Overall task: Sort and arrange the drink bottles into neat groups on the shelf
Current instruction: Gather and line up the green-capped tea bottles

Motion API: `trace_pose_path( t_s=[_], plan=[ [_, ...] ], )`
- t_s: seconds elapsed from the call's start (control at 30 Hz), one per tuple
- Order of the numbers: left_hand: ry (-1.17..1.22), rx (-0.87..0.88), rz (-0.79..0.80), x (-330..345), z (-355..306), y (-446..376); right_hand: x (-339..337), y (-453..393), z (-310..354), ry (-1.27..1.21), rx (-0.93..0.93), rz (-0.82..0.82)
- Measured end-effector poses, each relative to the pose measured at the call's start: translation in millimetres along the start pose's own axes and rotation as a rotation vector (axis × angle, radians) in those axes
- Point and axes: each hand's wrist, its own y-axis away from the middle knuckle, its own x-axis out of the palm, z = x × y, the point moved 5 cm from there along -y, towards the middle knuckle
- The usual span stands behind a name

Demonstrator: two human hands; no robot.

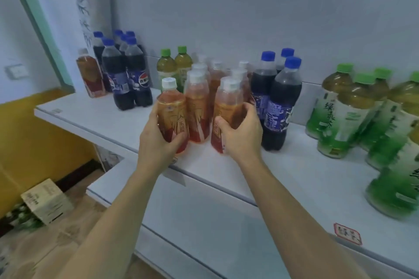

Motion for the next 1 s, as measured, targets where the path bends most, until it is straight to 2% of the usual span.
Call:
trace_pose_path(
  t_s=[0.07, 0.13, 0.2, 0.27, 0.33, 0.4, 0.53, 0.67, 0.77, 0.87, 1.0],
  plan=[
    [0.031, 0.008, 0.021, -3, 9, -10, 1, 3, 2, -0.025, -0.018, -0.061],
    [0.067, -0.001, 0.069, -6, 20, -19, -2, 15, 12, -0.015, -0.118, -0.189],
    [0.153, -0.015, 0.134, -10, 31, -32, -3, 32, 37, 0.041, -0.328, -0.343],
    [0.27, -0.022, 0.174, -16, 42, -57, 10, 36, 72, 0.085, -0.531, -0.388],
    [0.328, -0.033, 0.146, -24, 53, -95, 37, 22, 113, 0.154, -0.648, -0.318],
    [0.267, -0.044, 0.14, -28, 61, -137, 70, -8, 153, 0.214, -0.635, -0.171],
    [0.15, -0.106, 0.313, -2, 86, -200, 145, -89, 201, 0.551, -0.471, 0.122],
    [0.3, -0.18, 0.518, 34, 104, -221, 203, -142, 207, 0.848, -0.24, 0.379],
    [0.278, -0.13, 0.576, 48, 111, -224, 228, -154, 200, 1.003, -0.192, 0.435],
    [0.253, -0.059, 0.468, 26, 108, -219, 226, -149, 208, 0.959, -0.268, 0.323],
    [0.309, 0.196, 0.127, -37, 82, -206, 189, -115, 249, 0.662, -0.431, 0.083]
  ],
)
